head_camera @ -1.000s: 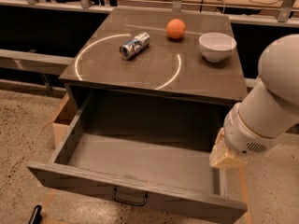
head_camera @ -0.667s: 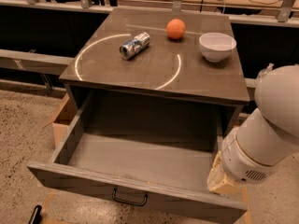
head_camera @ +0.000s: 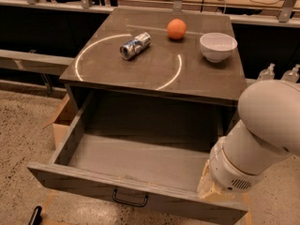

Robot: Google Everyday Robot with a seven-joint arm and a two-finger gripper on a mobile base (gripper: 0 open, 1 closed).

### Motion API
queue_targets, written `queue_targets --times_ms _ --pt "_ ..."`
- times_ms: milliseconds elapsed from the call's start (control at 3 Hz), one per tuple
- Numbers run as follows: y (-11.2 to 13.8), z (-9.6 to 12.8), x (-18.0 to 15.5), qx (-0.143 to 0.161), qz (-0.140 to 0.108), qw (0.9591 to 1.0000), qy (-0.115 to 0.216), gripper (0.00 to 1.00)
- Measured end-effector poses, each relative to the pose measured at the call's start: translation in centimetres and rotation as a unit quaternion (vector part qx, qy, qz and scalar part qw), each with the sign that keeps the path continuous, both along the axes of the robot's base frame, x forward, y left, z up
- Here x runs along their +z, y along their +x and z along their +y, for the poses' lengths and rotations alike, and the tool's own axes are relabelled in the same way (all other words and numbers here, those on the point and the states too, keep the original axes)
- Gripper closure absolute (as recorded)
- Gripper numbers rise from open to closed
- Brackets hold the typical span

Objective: Close top drawer

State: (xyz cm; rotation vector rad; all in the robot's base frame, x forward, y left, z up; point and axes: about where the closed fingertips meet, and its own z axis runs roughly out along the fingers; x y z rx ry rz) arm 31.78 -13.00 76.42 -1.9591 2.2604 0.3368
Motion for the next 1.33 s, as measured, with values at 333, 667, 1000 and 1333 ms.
queue_targets --times_ms 333,667,1000,1333 --pt "-0.8 0.9 -1.6 -0.001 0.004 1.0000 0.004 1.00" --pt "-1.2 1.5 -3.2 0.001 0.006 1.0000 0.007 1.00" --pt "-1.7 1.6 -4.1 0.001 0.008 1.0000 0.006 1.00" --pt "-2.4 1.5 -5.0 0.001 0.010 0.9999 0.004 1.00"
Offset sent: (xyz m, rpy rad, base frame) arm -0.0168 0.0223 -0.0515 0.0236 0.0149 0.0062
